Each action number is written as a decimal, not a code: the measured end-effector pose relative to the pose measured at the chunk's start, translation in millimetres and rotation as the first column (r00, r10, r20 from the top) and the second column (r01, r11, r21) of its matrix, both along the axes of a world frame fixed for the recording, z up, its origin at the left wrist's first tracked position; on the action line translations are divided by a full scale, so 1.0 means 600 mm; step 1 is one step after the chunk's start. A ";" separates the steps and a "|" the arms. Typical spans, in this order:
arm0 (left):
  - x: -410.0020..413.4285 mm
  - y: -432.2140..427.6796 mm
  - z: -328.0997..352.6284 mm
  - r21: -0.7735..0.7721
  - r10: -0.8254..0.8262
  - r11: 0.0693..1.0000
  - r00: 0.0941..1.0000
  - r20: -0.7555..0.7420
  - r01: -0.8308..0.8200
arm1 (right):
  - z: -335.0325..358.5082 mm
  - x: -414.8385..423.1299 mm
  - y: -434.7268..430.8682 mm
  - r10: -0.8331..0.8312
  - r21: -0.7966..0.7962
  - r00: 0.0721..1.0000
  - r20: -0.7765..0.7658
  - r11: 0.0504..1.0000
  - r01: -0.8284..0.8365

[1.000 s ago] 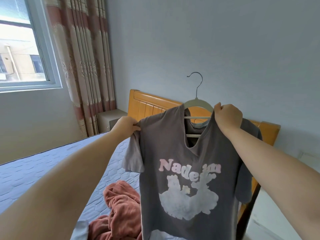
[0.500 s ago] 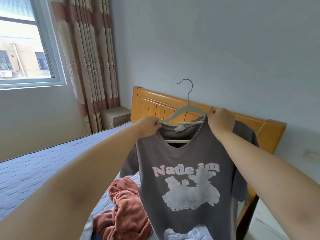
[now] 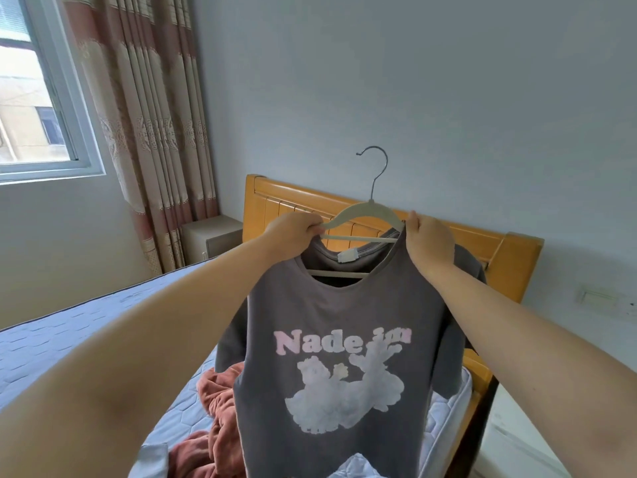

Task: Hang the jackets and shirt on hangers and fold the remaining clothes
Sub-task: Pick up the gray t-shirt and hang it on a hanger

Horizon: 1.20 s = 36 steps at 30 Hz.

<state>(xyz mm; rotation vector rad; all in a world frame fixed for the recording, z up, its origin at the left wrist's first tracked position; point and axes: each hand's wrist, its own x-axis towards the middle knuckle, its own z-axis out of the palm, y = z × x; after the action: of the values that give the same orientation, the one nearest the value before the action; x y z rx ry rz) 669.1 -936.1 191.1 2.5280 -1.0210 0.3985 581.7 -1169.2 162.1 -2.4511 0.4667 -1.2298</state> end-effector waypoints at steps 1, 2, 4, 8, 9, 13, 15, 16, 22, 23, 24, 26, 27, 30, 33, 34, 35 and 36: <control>0.004 -0.002 -0.001 -0.019 0.032 0.999 0.999 0.009 -0.032 | 0.000 0.003 0.000 0.032 0.027 0.999 -0.027 0.999 -0.031; 0.009 -0.005 -0.004 -0.041 0.066 0.997 0.998 0.019 -0.065 | -0.002 0.008 -0.003 0.067 0.059 0.996 -0.054 0.996 -0.064; 0.017 -0.007 -0.011 -0.095 0.128 0.988 0.991 0.026 -0.125 | -0.006 0.013 -0.014 0.116 0.085 0.987 -0.111 0.991 -0.107; 0.030 0.000 -0.028 -0.184 0.184 0.965 0.983 -0.021 -0.185 | -0.008 0.011 -0.049 0.169 0.090 0.947 -0.275 0.985 -0.150; 0.033 0.004 -0.034 -0.201 0.186 0.961 0.981 -0.051 -0.192 | -0.005 0.012 -0.053 0.200 0.104 0.933 -0.300 0.979 -0.176; 0.054 0.022 -0.053 -0.249 0.199 0.943 0.974 -0.111 -0.221 | -0.001 0.004 -0.068 0.150 0.173 0.970 -0.189 0.978 -0.117; 0.066 0.031 -0.060 -0.270 0.193 0.937 0.972 -0.135 -0.223 | -0.008 -0.009 -0.086 0.028 0.195 0.986 -0.165 0.981 0.005; 0.069 0.034 -0.062 -0.275 0.180 0.937 0.973 -0.144 -0.214 | -0.010 -0.011 -0.089 0.005 0.194 0.980 -0.201 0.980 0.034; 0.071 0.027 -0.070 -0.314 0.195 0.920 0.968 -0.156 -0.236 | -0.015 0.027 -0.078 0.191 0.349 0.884 -0.426 0.937 -0.034; 0.073 0.029 -0.072 -0.321 0.201 0.916 0.967 -0.157 -0.242 | -0.024 0.031 -0.084 0.169 0.285 0.857 -0.487 0.958 -0.027; 0.076 0.031 -0.074 -0.326 0.202 0.913 0.966 -0.162 -0.246 | -0.033 0.032 -0.089 0.109 0.210 0.847 -0.521 0.978 0.003; 0.079 0.036 -0.077 -0.334 0.200 0.910 0.965 -0.167 -0.246 | -0.039 0.031 -0.091 -0.015 0.108 0.856 -0.516 0.991 0.082; 0.080 0.039 -0.078 -0.342 0.205 0.906 0.966 -0.159 -0.248 | -0.037 0.031 -0.088 -0.050 0.087 0.867 -0.495 0.990 0.108; 0.089 0.056 -0.081 -0.393 0.253 0.874 0.959 -0.130 -0.284 | -0.036 0.022 -0.094 -0.087 0.119 0.930 -0.356 0.983 0.137; 0.104 0.082 -0.081 -0.457 0.286 0.829 0.947 -0.148 -0.322 | -0.055 -0.003 -0.133 -0.185 0.188 0.891 -0.414 0.941 0.283; 0.108 0.089 -0.079 -0.465 0.281 0.825 0.947 -0.156 -0.322 | -0.062 -0.009 -0.135 -0.196 0.203 0.867 -0.458 0.927 0.316; 0.112 0.092 -0.077 -0.469 0.269 0.826 0.950 -0.159 -0.312 | -0.065 -0.006 -0.131 -0.176 0.219 0.878 -0.445 0.930 0.297; 0.113 0.092 -0.074 -0.472 0.251 0.831 0.956 -0.155 -0.295 | -0.062 0.002 -0.120 -0.128 0.258 0.910 -0.395 0.935 0.243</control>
<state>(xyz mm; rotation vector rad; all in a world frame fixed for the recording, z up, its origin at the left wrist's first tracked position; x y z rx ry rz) 737.1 -881.2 146.5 2.1933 -0.4406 0.5451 583.2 -1241.4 124.6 -2.4081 0.9418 -0.6808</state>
